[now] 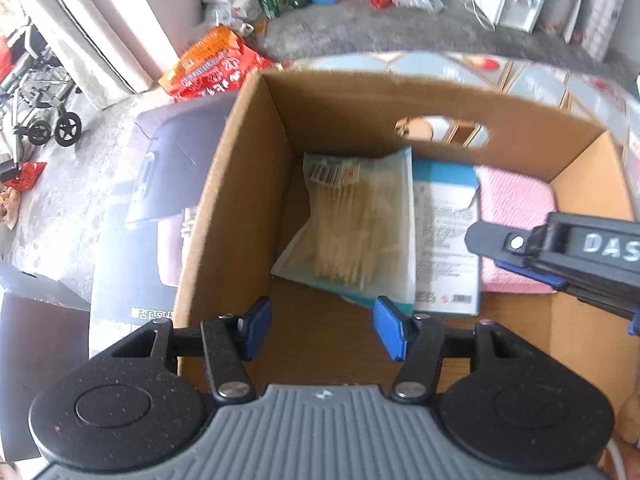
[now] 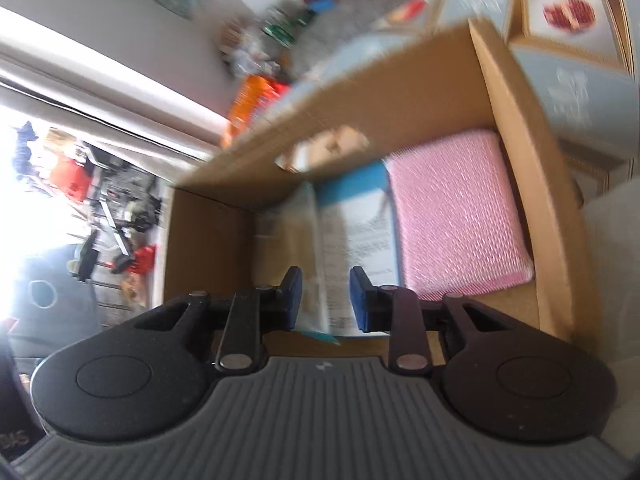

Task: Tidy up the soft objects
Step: 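Move the left tool from the box to the pink plush toy, then close the left tool on the pink plush toy's head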

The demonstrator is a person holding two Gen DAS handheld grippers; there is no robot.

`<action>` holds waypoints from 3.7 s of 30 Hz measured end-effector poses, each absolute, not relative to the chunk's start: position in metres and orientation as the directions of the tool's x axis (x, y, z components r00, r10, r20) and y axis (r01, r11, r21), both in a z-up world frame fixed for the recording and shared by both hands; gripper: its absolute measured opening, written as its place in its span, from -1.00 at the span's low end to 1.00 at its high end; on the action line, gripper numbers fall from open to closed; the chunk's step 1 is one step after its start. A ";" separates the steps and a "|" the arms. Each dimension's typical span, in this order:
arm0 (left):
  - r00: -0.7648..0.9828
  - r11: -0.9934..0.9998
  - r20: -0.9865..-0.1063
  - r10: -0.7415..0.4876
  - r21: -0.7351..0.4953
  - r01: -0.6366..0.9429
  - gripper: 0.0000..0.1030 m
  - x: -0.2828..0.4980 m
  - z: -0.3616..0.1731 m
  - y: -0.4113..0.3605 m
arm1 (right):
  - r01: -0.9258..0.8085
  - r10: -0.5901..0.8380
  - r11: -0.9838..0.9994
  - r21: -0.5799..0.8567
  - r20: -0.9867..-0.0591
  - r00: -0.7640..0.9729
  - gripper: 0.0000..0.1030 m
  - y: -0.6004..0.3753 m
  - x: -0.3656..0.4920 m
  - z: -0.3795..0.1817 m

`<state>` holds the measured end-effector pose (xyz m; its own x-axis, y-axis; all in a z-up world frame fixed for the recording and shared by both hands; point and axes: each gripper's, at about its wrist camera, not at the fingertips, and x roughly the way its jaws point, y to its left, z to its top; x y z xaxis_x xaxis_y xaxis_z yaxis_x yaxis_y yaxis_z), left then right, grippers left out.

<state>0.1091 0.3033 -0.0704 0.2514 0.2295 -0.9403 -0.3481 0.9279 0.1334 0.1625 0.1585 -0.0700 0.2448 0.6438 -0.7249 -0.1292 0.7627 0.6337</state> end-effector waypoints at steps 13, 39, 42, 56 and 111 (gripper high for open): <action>0.420 0.952 -0.897 0.135 0.000 -0.305 0.37 0.107 -0.011 0.213 | -0.144 0.735 0.634 0.760 -0.533 0.420 0.05 -0.003 0.155 0.011; 0.329 0.954 -0.930 -0.166 -0.235 -0.185 -0.01 0.246 -0.082 -0.021 | 0.066 0.423 0.821 0.568 -0.681 0.598 -0.11 -0.292 0.284 -0.055; 0.304 0.939 -0.935 -0.181 -0.256 -0.228 -0.09 0.252 -0.090 -0.018 | 0.038 0.464 0.812 0.582 -0.684 0.563 -0.17 -0.285 0.293 -0.062; 0.277 0.912 -0.931 -0.237 -0.312 -0.267 -0.07 0.245 -0.095 -0.023 | -0.083 0.536 0.829 0.553 -0.741 0.405 -0.29 -0.276 0.237 -0.064; 0.142 0.910 -0.919 -0.369 -0.388 -0.147 0.45 0.245 -0.130 -0.076 | 0.264 0.653 0.675 0.689 -0.725 0.220 -0.13 -0.330 0.253 -0.133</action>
<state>0.2455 -0.0757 -0.1299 0.1419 -0.3687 -0.9187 -0.1465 0.9100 -0.3878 0.2528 -0.3299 -0.1334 0.2198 0.6532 -0.7246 0.2638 0.6753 0.6888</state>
